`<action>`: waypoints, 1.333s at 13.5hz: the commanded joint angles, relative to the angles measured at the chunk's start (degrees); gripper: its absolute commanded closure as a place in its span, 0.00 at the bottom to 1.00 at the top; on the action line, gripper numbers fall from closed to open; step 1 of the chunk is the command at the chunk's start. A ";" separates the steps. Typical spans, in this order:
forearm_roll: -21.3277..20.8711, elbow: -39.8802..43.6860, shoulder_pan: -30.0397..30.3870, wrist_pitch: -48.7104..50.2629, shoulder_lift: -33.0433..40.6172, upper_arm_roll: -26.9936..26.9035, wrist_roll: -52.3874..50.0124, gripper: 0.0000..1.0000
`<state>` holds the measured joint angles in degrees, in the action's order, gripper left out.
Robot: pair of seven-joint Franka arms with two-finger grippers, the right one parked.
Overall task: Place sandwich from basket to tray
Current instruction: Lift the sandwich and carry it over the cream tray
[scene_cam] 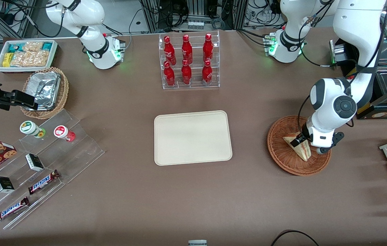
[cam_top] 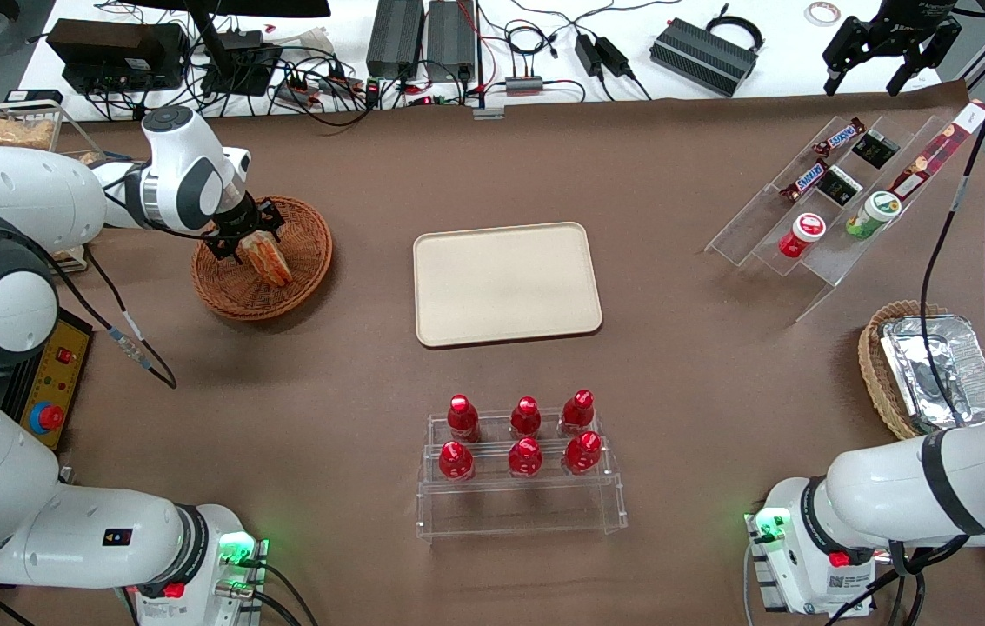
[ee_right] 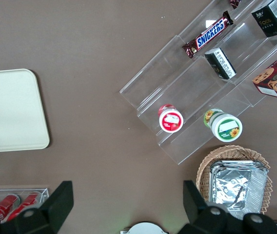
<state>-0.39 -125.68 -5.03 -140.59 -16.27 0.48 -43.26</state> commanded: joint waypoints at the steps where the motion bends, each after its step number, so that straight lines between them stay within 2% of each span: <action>1: -0.05 -0.80 -0.68 -0.13 0.88 -0.39 -2.09 0.93; 2: -0.05 -0.97 -0.68 0.83 1.49 -0.39 -1.91 1.00; 5: -0.75 0.07 -0.86 7.59 5.18 -0.31 -0.77 1.00; 7: -0.84 3.57 -3.04 12.33 5.54 0.48 -0.77 1.00; 12: -0.75 14.39 -11.21 23.33 3.62 0.57 -0.77 1.00; 15: -0.58 16.77 -18.59 23.52 0.90 0.57 -1.03 1.00; 18: 0.21 22.65 -25.27 23.96 -4.55 0.57 -2.44 1.00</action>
<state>-0.38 -108.93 -26.28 -118.23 -16.14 1.82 -44.59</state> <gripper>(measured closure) 0.841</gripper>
